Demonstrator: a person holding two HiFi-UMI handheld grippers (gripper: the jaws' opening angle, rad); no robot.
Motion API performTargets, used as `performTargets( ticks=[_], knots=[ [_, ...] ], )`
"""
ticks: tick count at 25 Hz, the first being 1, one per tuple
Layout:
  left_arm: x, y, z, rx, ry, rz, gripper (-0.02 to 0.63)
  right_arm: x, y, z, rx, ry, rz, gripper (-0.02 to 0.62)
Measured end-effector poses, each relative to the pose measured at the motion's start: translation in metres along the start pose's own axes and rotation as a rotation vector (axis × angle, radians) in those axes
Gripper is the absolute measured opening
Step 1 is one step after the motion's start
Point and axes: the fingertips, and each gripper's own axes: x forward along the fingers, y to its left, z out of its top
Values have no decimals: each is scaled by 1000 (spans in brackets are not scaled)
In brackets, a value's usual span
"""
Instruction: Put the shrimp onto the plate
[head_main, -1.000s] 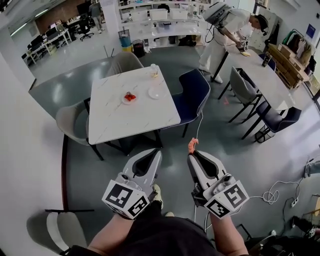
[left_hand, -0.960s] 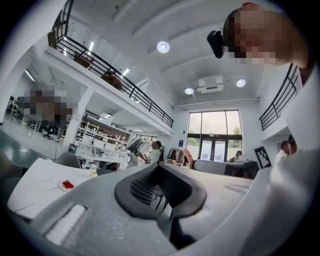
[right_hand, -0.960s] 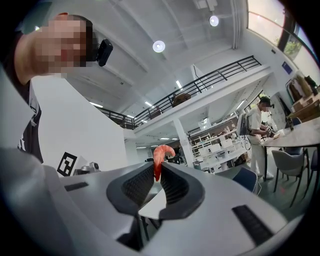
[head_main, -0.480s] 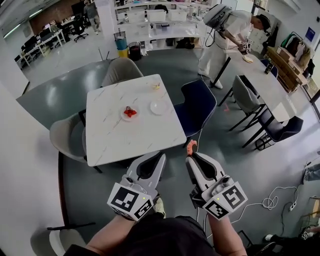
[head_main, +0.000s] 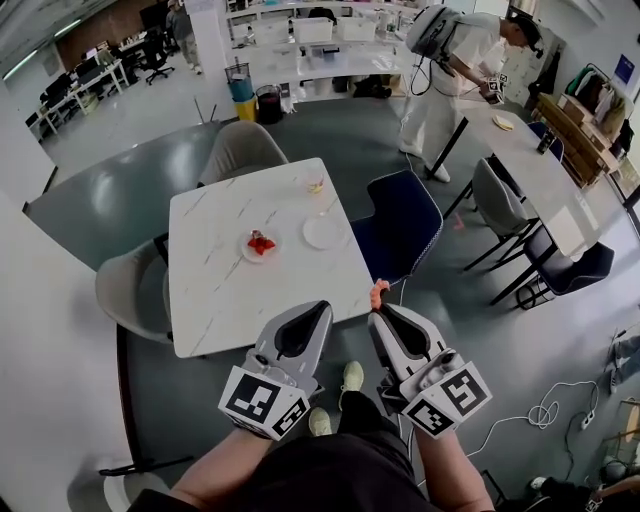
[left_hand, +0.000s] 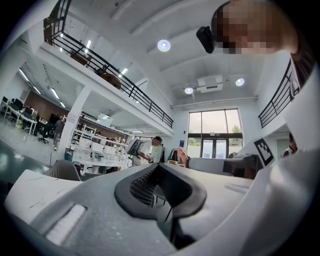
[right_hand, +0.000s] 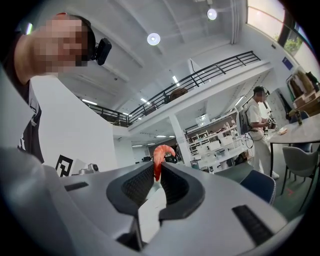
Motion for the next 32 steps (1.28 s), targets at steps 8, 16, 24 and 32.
performTargets(
  ticks=[8,16,24,32],
  knots=[
    [70,58,-5,24,13,59,8,73,-65,0,10,25,47,44],
    [156,121,-16,39,0,83,8,150,-141,-6,-6,70,88,44],
    [220,179,-40,46,-6,169,8,212,-201,-37,4,150,148,44],
    [240,223,-71,11,-1,224,8,246,-233,-85,-3,228,122,44]
  ],
)
